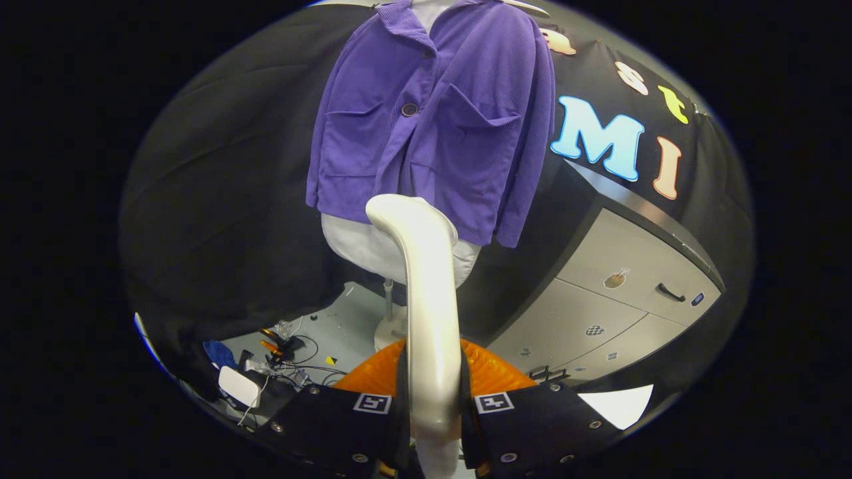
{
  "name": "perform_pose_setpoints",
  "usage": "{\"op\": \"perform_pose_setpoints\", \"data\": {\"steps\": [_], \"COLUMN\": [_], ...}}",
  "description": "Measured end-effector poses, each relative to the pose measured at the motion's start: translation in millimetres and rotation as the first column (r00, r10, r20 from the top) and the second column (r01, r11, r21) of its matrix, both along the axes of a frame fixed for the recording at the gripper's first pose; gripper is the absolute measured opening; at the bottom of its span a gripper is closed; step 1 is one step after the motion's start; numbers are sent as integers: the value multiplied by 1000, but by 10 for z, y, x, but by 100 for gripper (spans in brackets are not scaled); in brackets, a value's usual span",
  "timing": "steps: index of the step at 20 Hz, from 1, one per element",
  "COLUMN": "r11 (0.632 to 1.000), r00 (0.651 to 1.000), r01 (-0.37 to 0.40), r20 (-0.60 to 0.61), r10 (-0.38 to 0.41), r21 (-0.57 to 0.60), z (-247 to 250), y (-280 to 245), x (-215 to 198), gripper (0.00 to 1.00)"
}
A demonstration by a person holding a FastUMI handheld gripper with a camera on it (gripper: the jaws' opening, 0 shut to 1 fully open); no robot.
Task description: Iron the clothes twice with a garment steamer, once on the left side and once on the right side.
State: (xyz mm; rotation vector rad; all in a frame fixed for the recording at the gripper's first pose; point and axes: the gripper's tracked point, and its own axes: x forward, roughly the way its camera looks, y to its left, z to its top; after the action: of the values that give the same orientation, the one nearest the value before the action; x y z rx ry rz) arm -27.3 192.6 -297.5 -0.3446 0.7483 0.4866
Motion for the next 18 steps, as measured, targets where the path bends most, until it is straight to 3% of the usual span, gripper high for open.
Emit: {"op": "perform_pose_setpoints", "data": {"steps": [6, 10, 18], "r11": [991, 978, 947], "r00": [992, 974, 895], "r01": [-116, -170, -235], "r20": [64, 173, 430], "r10": [111, 148, 122], "r21": [70, 119, 219], "z": [742, 1201, 2314], "y": [359, 797, 1567], "x": [-108, 142, 752], "gripper": [31, 31, 32]}}
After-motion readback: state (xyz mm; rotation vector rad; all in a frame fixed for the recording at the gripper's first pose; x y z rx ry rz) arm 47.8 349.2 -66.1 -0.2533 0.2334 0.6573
